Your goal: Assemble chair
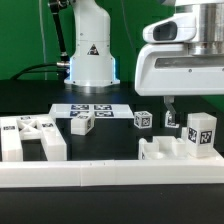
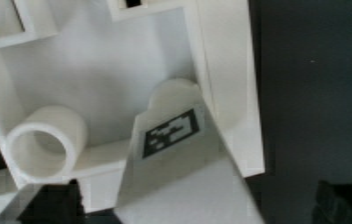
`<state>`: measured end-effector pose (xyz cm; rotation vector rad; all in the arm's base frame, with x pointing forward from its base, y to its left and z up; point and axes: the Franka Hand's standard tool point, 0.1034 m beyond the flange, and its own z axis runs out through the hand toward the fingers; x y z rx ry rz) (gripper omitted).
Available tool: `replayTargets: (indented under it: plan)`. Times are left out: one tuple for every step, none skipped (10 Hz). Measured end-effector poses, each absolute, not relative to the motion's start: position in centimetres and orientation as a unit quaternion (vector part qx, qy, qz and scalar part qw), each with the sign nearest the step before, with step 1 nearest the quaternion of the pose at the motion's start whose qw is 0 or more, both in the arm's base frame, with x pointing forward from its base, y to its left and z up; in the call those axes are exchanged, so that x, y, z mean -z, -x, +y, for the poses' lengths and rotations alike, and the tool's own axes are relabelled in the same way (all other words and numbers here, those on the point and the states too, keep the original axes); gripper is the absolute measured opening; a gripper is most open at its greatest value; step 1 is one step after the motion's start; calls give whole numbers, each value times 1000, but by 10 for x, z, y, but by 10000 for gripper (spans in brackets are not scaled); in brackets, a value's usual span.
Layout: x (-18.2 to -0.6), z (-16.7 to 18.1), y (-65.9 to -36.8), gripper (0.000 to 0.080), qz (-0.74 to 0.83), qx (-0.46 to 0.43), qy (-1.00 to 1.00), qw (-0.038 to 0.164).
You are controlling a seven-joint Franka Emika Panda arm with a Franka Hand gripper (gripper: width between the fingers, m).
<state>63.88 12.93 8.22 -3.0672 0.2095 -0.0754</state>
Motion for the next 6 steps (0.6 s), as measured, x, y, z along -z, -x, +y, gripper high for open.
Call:
replayTargets:
  plan:
    - [-82,127,-639,649,12,27,999,32]
    - [-82,128,-639,649,-19,28,999,28]
    - [-82,128,-639,649,-47,29,998,26]
    - [-82,127,-639,563,-76,30,996,22]
    - [-82,127,-639,563,-70,30,997,22]
    - [-82,127,-639,424,-70,30,997,22]
